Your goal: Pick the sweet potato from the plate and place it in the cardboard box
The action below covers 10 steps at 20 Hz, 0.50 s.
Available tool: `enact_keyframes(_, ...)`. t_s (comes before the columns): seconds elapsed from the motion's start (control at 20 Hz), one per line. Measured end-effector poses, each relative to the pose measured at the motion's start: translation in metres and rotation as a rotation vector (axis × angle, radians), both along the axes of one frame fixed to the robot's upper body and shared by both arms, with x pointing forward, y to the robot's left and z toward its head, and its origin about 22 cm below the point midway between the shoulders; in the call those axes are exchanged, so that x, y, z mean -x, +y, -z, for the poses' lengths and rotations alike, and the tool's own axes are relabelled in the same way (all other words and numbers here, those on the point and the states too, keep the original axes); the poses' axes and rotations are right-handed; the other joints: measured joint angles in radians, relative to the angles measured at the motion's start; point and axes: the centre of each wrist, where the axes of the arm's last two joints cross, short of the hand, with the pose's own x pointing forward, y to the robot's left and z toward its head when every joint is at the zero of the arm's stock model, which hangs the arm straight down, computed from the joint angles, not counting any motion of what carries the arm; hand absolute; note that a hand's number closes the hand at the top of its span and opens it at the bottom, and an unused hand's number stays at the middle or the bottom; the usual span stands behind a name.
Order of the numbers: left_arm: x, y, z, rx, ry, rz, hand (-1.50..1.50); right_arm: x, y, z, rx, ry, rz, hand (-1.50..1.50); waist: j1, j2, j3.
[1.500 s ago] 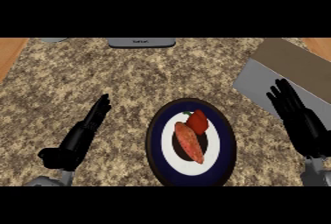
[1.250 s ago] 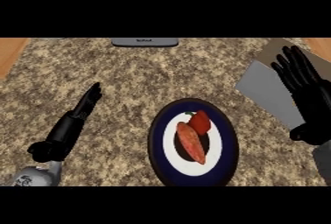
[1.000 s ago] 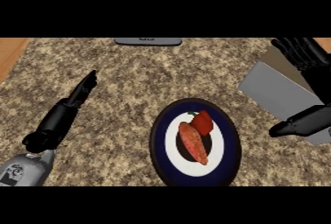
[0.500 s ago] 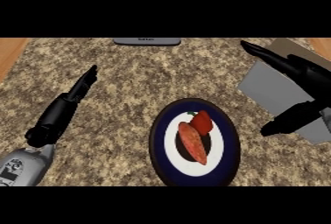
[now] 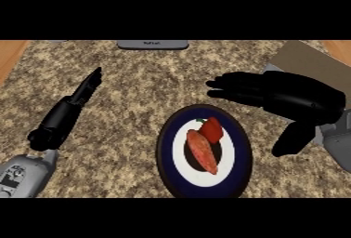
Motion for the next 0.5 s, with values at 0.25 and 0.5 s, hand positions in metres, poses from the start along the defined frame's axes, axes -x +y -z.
enact_keyframes(0.25, 0.003, 0.003, 0.003, 0.001, 0.003, -0.004, 0.0, 0.026, 0.038, -0.001, 0.171, -0.045, -0.015, -1.5, -0.005, -0.002, 0.0)
enact_keyframes(0.5, 0.003, 0.002, 0.001, 0.005, 0.002, -0.006, 0.0, 0.049, 0.065, 0.002, 0.293, -0.055, 0.013, -1.5, -0.008, -0.001, 0.0)
